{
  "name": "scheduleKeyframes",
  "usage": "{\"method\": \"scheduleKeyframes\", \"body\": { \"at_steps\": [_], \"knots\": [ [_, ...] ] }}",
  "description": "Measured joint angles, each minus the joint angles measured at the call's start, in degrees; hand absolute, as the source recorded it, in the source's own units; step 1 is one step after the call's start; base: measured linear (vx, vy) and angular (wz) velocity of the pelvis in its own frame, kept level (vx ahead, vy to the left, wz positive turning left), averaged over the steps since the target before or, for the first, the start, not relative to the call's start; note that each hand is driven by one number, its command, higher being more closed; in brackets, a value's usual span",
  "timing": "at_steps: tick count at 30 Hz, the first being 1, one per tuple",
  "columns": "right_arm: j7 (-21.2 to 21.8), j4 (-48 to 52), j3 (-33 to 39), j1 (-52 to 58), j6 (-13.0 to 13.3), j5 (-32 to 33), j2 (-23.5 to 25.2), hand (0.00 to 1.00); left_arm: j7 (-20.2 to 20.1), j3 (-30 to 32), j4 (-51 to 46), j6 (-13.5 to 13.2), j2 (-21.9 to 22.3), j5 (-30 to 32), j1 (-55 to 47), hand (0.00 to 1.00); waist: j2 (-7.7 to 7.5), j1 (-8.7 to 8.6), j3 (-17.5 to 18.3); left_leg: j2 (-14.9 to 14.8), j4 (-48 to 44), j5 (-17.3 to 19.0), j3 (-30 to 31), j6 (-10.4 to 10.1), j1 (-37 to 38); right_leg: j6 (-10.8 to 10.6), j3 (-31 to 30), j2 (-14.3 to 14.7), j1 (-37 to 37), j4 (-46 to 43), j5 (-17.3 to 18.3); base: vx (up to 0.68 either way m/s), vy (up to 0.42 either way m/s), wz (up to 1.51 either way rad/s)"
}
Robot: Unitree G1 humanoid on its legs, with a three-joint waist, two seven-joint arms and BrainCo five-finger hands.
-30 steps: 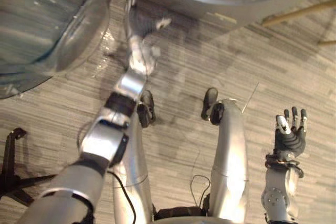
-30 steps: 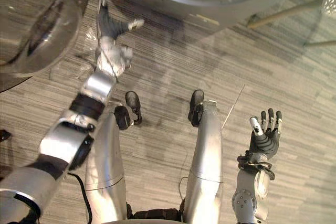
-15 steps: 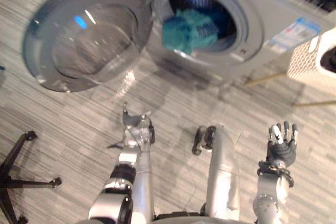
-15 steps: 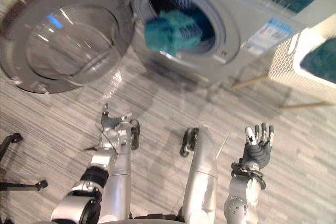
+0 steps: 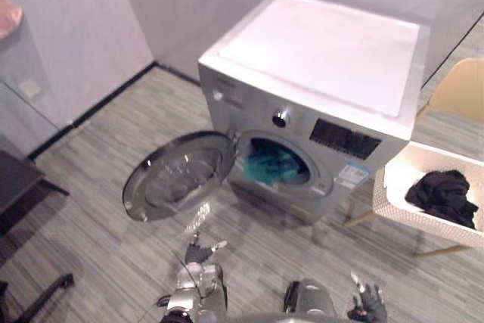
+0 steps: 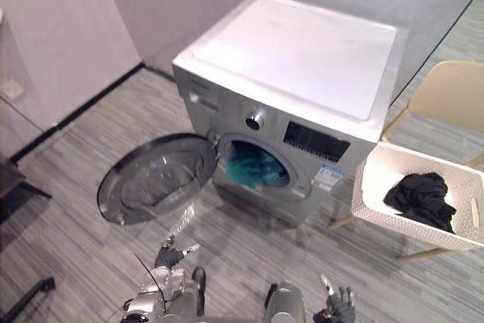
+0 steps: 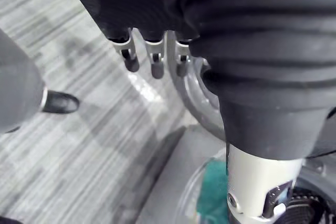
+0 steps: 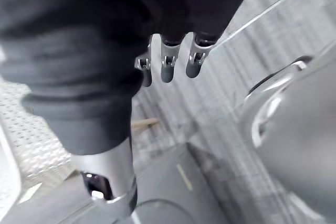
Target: Pick up the laundry basket with both hands and put the clothes into the washing machine.
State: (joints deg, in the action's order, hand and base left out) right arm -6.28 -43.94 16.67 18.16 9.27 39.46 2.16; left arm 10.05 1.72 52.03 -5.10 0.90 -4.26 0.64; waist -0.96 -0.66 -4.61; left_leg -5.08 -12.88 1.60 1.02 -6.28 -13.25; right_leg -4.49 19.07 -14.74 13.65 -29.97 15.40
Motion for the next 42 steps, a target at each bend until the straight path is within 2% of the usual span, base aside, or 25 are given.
{"method": "scheduleKeyframes", "body": {
  "at_steps": [3,6,11,18,23,24,25,26,27,29,31,33,34,36,38,42],
  "knots": [
    [0.38,-5.97,2.06,-0.77,-1.65,-1.82,-0.07,0.00,-1.49,0.59,2.70,-0.26,0.01,0.32,-0.01,0.00,1.20,-0.14,2.24,-0.57,5.52,-1.83,0.13,-0.11,3.44,-0.38,1.10,1.46,-3.69,5.95,-2.12,0.15,0.031,0.02],
    [0.45,-9.28,3.21,-2.60,-3.08,-4.57,-0.48,0.00,-2.53,1.52,4.11,-0.20,-0.21,1.71,-1.00,0.00,1.16,-0.08,2.90,-1.20,7.45,-2.08,-0.43,-0.16,5.73,-0.67,0.96,2.74,-5.97,9.57,-3.43,0.11,0.027,-0.12],
    [1.28,-14.22,4.92,-5.72,-3.92,-6.23,-0.98,0.00,-3.34,3.68,6.96,0.21,-0.14,2.71,-2.37,0.00,1.33,0.15,4.34,-1.99,9.96,-2.08,-2.85,-0.15,8.73,-0.83,-1.35,4.65,-8.23,14.74,-6.01,0.05,0.018,-0.28],
    [1.48,-20.58,7.11,-9.31,-4.32,-6.06,-2.64,0.00,-3.93,3.04,9.73,0.16,-1.74,2.06,-2.06,0.00,1.67,-0.04,4.22,-1.01,10.25,-2.09,-2.45,-0.14,11.46,-1.35,-1.87,5.64,-12.79,19.82,-8.62,-0.01,0.032,-0.03],
    [1.54,-20.59,6.96,-10.06,-4.07,-6.09,-3.00,0.00,-3.78,2.82,11.61,0.21,-3.55,0.88,-2.65,0.00,2.60,-0.08,3.14,-1.47,9.25,-1.60,-1.67,-0.74,12.94,-0.57,-1.72,6.24,-14.87,19.77,-8.60,-0.07,-0.009,0.04],
    [1.68,-20.57,6.83,-10.33,-4.02,-6.16,-3.14,0.00,-3.76,2.83,11.61,0.20,-3.89,0.30,-2.84,0.00,2.48,-0.10,2.43,-2.13,7.68,-0.45,-1.43,-1.61,12.88,-0.27,-1.72,6.87,-15.51,19.64,-8.38,-0.08,-0.048,-0.03],
    [1.75,-20.58,6.63,-10.33,-3.97,-6.22,-3.24,0.00,-3.75,2.83,11.61,0.19,-3.98,0.22,-3.13,0.00,3.12,-0.09,1.82,-2.53,6.52,0.26,-1.31,-1.75,12.56,-0.11,-1.76,7.23,-15.50,19.31,-8.18,-0.12,-0.078,-0.09],
    [1.99,-20.58,6.47,-10.21,-3.89,-6.30,-3.48,0.00,-3.72,2.88,11.63,0.20,-4.01,-0.20,-3.65,0.00,2.54,-0.14,1.05,-3.57,3.55,2.02,-1.08,-2.41,11.50,0.35,-1.93,8.06,-15.45,18.33,-7.59,-0.13,-0.090,-0.12],
    [2.20,-20.58,6.50,-9.61,-3.79,-6.33,-3.87,0.00,-3.69,2.99,11.61,0.19,-4.19,-0.93,-4.09,0.00,3.77,-0.18,0.45,-4.60,1.07,3.30,-1.22,-2.46,10.74,0.76,-2.17,8.63,-15.40,17.06,-6.74,-0.13,-0.087,-0.08],
    [2.24,-20.62,6.53,-8.30,-3.50,-6.77,-4.79,0.00,-3.76,3.18,11.60,0.19,-3.82,-2.48,-4.13,0.00,3.57,-0.10,-0.02,-5.25,-0.10,4.00,-1.06,-2.21,10.20,1.02,-2.08,8.92,-15.05,14.97,-5.33,-0.09,-0.078,0.03],
    [2.15,-20.70,6.99,-7.01,-3.39,-7.21,-6.04,0.00,-3.98,3.27,11.63,0.19,-3.50,-2.72,-4.24,0.00,3.93,-0.18,-0.01,-4.60,0.36,4.01,-0.06,-2.20,10.63,0.93,-2.26,8.56,-14.45,13.20,-4.11,-0.02,-0.063,0.02],
    [2.20,-21.12,7.06,-6.70,-3.47,-8.34,-7.22,0.00,-4.67,3.56,11.65,0.17,-3.18,-2.60,-4.72,0.00,4.09,0.03,0.26,-2.57,1.58,3.98,2.94,-2.19,11.21,0.61,-3.34,8.32,-13.85,13.02,-3.81,0.04,-0.001,-0.15],
    [2.39,-21.11,7.03,-7.05,-3.48,-8.96,-7.79,0.00,-5.14,4.63,11.70,0.19,-3.19,-2.33,-5.27,0.00,4.83,0.13,0.31,-1.35,4.33,3.74,3.81,-1.80,12.48,0.47,-4.61,8.39,-13.31,13.58,-3.89,0.08,0.018,-0.26],
    [2.73,-20.97,6.92,-7.10,-3.50,-10.09,-7.98,0.00,-5.20,6.70,12.22,0.20,-2.81,-2.32,-5.93,0.00,5.54,0.13,0.70,-0.41,8.04,2.11,4.67,0.58,14.00,0.21,-5.94,8.56,-13.46,15.50,-4.88,0.12,0.036,-0.23],
    [2.74,-20.35,4.97,-7.30,-3.55,-10.86,-6.98,0.00,-5.23,9.81,12.27,0.20,-1.97,-2.32,-6.20,0.00,5.81,0.37,0.87,0.14,8.94,1.63,5.38,1.31,13.81,0.15,-6.73,8.58,-13.27,16.95,-5.70,0.15,0.064,-0.11],
    [2.80,-19.77,0.64,-9.02,-3.44,-11.11,-6.58,0.00,-5.07,12.47,11.63,0.23,-1.04,-2.32,-6.11,0.00,4.47,1.56,1.14,1.16,9.16,2.27,3.34,2.32,15.13,-0.36,-8.80,7.52,-13.24,15.64,-4.89,0.18,0.054,-0.18]
  ]
}}
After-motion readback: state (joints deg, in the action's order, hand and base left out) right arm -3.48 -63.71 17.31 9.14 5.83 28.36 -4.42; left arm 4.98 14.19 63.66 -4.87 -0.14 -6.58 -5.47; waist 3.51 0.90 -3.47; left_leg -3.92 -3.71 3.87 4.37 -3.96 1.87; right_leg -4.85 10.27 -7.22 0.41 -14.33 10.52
